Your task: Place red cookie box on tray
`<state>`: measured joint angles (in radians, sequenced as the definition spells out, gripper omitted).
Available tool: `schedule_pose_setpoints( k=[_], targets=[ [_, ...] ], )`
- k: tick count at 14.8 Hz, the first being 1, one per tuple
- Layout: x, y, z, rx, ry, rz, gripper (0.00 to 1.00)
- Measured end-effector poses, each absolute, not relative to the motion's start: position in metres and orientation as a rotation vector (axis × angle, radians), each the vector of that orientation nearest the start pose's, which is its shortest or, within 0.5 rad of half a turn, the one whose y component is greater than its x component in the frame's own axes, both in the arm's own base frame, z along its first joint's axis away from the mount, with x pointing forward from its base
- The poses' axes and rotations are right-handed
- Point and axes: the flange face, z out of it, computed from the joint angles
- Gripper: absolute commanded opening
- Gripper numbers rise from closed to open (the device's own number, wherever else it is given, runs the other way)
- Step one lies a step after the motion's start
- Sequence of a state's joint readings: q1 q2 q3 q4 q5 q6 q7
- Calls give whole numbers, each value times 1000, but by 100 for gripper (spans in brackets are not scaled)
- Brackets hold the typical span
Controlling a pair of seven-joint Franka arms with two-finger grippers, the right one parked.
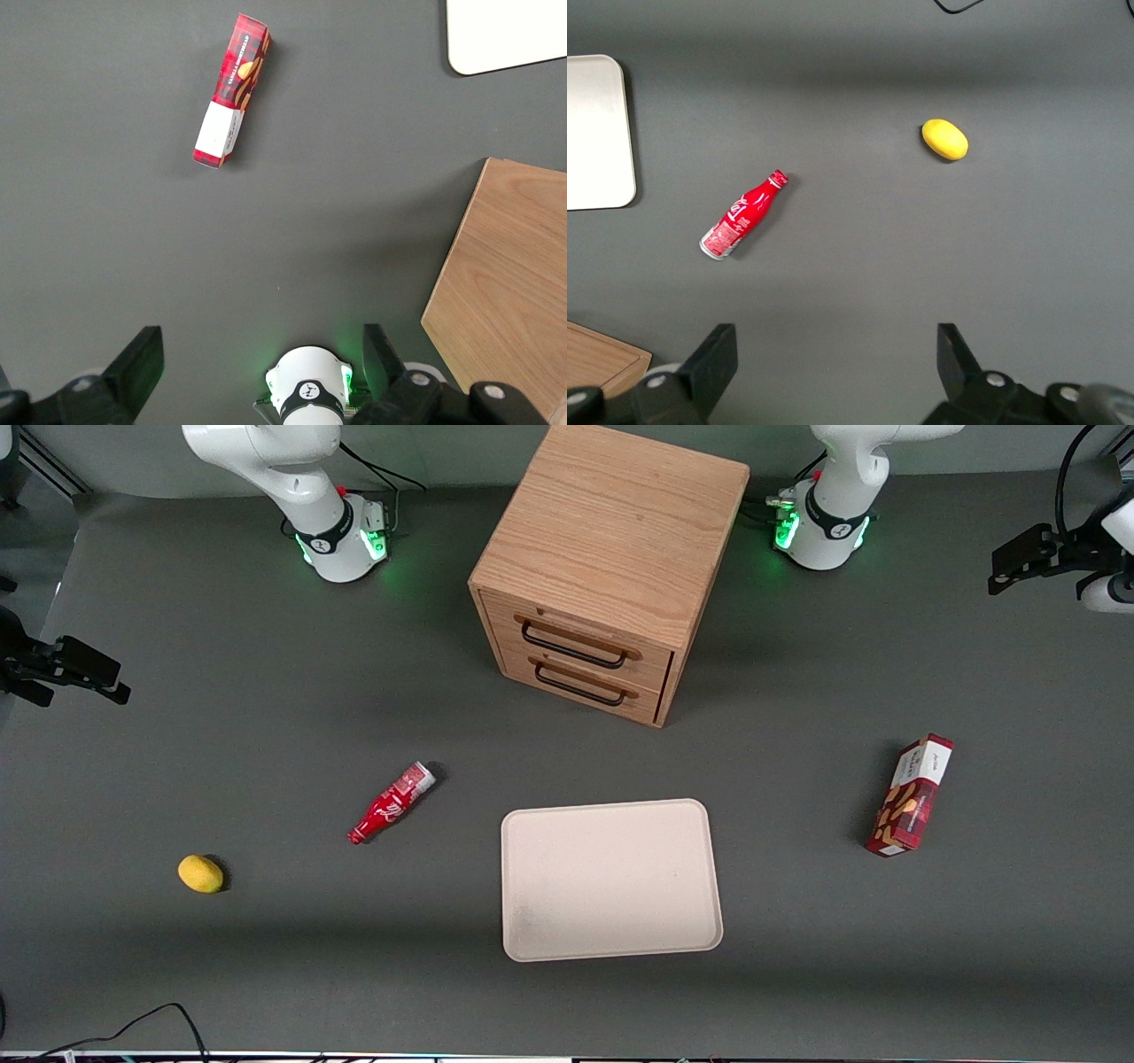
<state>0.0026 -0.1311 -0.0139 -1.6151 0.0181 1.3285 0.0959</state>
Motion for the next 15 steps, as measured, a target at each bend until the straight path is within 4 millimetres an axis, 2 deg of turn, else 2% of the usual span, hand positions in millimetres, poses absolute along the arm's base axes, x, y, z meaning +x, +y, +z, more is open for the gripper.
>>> schedule_pose_setpoints(
  k=[7, 11, 15],
  targets=[
    [486, 4, 654, -3119, 138, 251, 100],
    [482, 16, 652, -3123, 103, 288, 100],
    [482, 17, 652, -3124, 102, 290, 100]
  ],
)
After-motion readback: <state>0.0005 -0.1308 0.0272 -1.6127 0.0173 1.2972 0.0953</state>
